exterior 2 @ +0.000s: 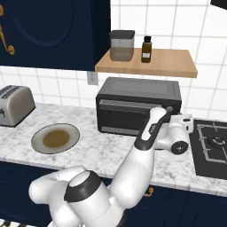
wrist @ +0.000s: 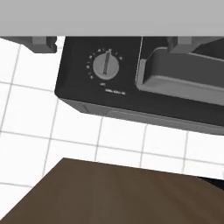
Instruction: Pick up the kebab skewer and baguette bread, and place them inside the toaster oven. Close the toaster oven door and start by setting the timer.
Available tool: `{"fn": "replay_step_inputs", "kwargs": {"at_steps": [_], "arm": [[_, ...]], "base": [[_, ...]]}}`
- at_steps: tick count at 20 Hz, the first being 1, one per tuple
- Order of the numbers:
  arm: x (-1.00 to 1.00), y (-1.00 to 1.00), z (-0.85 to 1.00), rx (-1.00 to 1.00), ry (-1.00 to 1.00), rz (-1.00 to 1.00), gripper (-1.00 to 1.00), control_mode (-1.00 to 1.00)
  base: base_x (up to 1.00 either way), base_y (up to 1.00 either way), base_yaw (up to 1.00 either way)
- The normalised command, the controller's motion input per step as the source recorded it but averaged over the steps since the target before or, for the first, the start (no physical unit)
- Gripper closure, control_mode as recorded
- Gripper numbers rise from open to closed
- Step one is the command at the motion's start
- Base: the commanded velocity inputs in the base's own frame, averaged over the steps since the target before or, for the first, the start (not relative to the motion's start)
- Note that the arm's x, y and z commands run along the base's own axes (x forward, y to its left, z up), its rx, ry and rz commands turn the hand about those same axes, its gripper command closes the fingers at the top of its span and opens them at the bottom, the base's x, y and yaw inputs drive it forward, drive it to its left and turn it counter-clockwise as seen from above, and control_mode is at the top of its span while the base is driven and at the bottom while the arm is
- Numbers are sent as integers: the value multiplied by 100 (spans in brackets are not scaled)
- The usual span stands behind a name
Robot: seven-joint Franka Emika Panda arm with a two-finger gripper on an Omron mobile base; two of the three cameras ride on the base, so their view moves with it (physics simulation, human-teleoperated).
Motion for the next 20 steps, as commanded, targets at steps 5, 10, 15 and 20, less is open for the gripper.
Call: {"fn": "replay_step_inputs", "kwargs": {"at_steps": [5,10,15,20], "arm": [[34,-8,0,0,0,-6,-100,-100],[26,-14,0,0,0,-8,-100,-100],[19,-15,0,1,0,-6,-100,-100],[3,-15,0,4,0,-1,-100,-100]], "base": [[0,0,0],[0,0,0],[0,0,0],[0,0,0]]}}
